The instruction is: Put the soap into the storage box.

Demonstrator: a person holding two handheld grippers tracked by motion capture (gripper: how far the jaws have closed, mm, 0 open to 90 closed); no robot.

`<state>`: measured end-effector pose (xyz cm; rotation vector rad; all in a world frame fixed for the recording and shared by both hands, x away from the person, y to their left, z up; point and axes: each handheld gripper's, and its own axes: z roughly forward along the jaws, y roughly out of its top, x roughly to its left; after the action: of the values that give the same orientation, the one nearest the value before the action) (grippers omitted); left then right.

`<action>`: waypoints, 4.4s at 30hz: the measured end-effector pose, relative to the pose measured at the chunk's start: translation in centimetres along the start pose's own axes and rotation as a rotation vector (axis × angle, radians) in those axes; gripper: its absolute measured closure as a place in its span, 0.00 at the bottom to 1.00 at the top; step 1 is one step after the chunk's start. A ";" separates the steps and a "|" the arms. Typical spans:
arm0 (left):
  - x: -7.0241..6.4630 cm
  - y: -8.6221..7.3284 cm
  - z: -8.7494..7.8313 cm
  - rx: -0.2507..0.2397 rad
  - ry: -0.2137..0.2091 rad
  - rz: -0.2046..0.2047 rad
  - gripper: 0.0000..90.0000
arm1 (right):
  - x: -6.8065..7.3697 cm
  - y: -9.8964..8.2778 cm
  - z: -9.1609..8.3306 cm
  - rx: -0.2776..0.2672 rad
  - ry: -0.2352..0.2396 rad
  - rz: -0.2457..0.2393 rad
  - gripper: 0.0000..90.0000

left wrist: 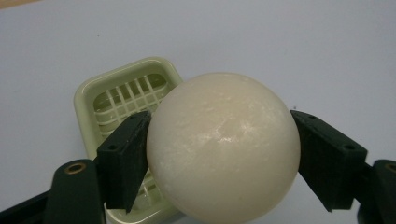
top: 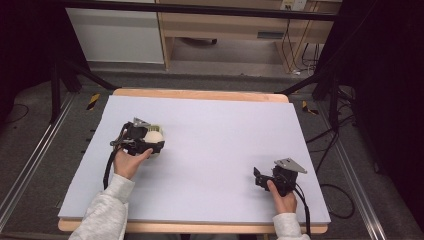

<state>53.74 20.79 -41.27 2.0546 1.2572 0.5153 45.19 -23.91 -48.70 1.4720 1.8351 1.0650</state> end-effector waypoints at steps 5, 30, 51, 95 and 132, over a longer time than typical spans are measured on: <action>0.5 0.2 0.1 0.003 0.006 -0.009 0.27 | 0.0 0.0 0.0 0.000 0.000 -0.002 0.04; 2.5 0.5 2.2 0.027 0.047 -0.046 0.27 | -0.1 0.0 0.0 -0.001 0.002 0.003 0.04; 3.5 -0.1 3.3 0.057 0.073 -0.062 0.27 | -0.1 0.0 0.0 -0.002 0.001 0.002 0.04; 3.3 -0.6 3.8 0.069 0.077 -0.042 0.21 | 0.0 0.0 0.0 -0.001 0.000 0.001 0.04; 2.2 -3.8 -2.3 -0.103 0.010 -0.045 0.21 | 0.0 0.0 0.0 -0.002 0.000 0.000 0.04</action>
<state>50.90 24.72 -42.42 1.9362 1.2532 0.5583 45.17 -23.92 -48.70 1.4715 1.8333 1.0661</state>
